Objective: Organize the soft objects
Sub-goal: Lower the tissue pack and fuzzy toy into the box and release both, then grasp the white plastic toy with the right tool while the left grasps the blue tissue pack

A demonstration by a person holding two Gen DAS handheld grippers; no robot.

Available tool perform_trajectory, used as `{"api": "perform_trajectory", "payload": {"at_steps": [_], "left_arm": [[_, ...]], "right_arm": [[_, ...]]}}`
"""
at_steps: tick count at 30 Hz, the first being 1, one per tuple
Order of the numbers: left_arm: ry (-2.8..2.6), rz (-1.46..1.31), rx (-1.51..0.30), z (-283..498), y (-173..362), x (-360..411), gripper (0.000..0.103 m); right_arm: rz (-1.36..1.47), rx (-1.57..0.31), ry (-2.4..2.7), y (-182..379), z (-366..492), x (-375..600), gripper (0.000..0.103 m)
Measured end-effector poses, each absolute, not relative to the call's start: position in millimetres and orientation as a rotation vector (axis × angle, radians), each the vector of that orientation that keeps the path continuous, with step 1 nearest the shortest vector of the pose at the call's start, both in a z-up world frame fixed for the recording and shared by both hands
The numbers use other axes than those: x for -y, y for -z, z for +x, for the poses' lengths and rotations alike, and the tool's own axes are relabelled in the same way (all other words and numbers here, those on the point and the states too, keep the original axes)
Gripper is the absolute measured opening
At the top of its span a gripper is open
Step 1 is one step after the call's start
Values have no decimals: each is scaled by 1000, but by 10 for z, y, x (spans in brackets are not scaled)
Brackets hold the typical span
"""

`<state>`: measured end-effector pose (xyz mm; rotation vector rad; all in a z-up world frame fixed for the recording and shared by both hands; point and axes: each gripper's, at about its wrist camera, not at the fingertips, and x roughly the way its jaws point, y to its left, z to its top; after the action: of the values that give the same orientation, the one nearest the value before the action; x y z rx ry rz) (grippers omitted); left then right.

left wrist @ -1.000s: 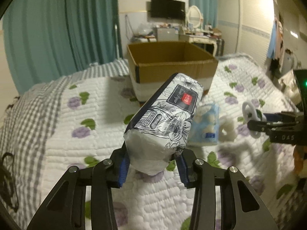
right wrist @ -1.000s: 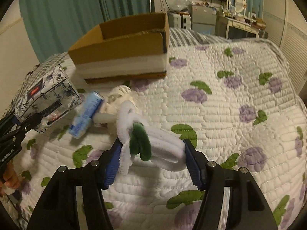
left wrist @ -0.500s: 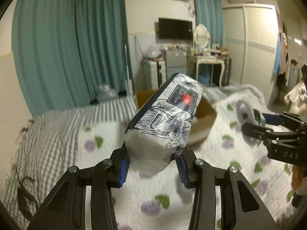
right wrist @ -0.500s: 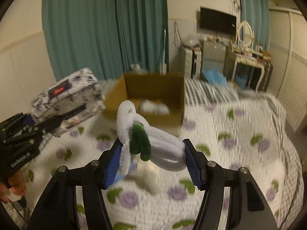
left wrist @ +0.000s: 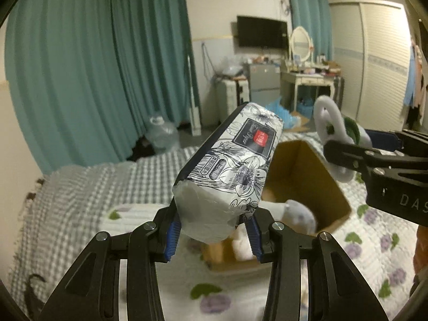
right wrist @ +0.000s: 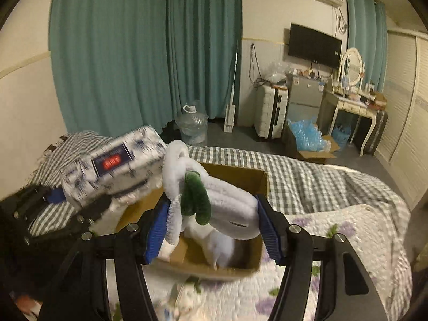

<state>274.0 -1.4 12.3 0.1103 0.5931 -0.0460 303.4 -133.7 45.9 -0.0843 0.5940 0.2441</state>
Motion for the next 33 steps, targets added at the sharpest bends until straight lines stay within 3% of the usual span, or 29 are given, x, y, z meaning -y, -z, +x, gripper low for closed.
{"api": "perform_trajectory", "payload": {"at_steps": [6, 9, 11, 12, 13, 23, 27, 33], "left_arm": [[59, 98, -625, 3122, 225, 124, 46], [79, 126, -577, 3141, 253, 201, 47], [88, 131, -565, 3161, 229, 228, 65], [85, 128, -562, 3163, 216, 232, 83], [82, 121, -552, 3159, 184, 218, 86], [92, 147, -462, 2589, -444, 201, 86], [102, 158, -420, 2121, -758, 138, 94], [97, 144, -395, 1418, -1020, -4, 95]], "right_arm": [[-46, -658, -242, -33, 3683, 1381, 62], [-38, -666, -243, 165, 3826, 1424, 69], [-26, -660, -242, 224, 3879, 1475, 80], [-21, -656, -245, 236, 3899, 1495, 83], [-17, -638, -240, 228, 3895, 1514, 85], [1, -525, -201, -337, 3394, 1703, 95], [-46, -464, -192, -784, 2872, 1672, 99], [-139, -374, -180, -1196, 1984, 1686, 101]]}}
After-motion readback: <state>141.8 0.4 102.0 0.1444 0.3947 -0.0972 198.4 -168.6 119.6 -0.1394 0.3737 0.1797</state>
